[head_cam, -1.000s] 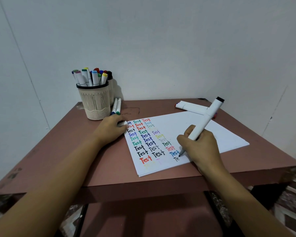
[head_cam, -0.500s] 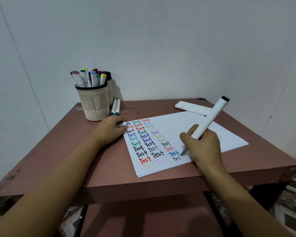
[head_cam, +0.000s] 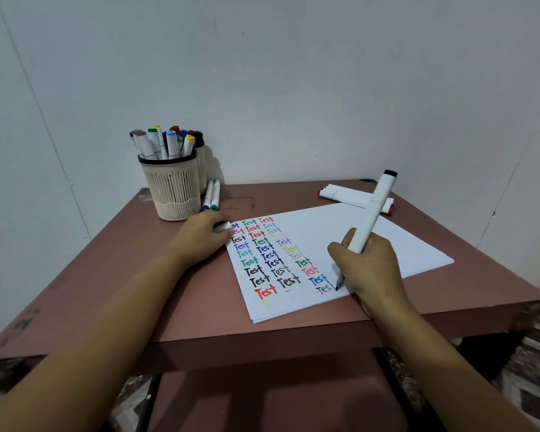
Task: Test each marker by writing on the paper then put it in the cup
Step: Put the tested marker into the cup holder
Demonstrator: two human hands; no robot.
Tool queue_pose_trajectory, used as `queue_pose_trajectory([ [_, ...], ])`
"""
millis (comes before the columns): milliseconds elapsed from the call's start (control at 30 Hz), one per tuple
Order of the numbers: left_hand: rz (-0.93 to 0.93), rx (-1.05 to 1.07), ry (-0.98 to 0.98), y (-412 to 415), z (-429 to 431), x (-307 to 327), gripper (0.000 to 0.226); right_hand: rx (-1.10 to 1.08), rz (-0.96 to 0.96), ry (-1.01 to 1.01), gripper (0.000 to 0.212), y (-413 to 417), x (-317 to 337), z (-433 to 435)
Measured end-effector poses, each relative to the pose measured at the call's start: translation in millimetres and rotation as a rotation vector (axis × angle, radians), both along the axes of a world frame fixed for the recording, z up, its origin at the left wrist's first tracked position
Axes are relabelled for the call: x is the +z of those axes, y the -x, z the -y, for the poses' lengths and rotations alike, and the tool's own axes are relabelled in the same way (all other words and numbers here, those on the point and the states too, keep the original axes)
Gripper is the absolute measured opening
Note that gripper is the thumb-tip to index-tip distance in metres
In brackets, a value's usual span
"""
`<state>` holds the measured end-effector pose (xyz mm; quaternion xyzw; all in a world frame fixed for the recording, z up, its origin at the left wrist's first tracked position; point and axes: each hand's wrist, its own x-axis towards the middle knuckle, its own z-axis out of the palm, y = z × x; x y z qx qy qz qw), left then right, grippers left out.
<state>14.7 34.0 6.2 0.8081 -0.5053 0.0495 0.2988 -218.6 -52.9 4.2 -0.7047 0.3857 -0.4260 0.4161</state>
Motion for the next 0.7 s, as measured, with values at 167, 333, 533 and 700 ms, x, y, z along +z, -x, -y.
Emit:
queue_pose_trajectory([
  [167, 0.006, -0.006, -0.007, 0, 0, 1, 0.029, 0.026, 0.010, 0.019, 0.021, 1, 0, -1],
  [333, 0.015, -0.003, -0.014, -1, 0, 0, 0.029, 0.005, 0.025, 0.017, 0.023, 1, -3, 1],
  [533, 0.054, -0.011, 0.092, -2, 0, -3, 0.022, 0.015, 0.188, -0.139, 0.026, 2, -2, 7],
  [700, 0.098, -0.037, 0.194, -3, 1, -4, 0.028, 0.074, 0.279, -0.178, 0.032, 1, 16, 15],
])
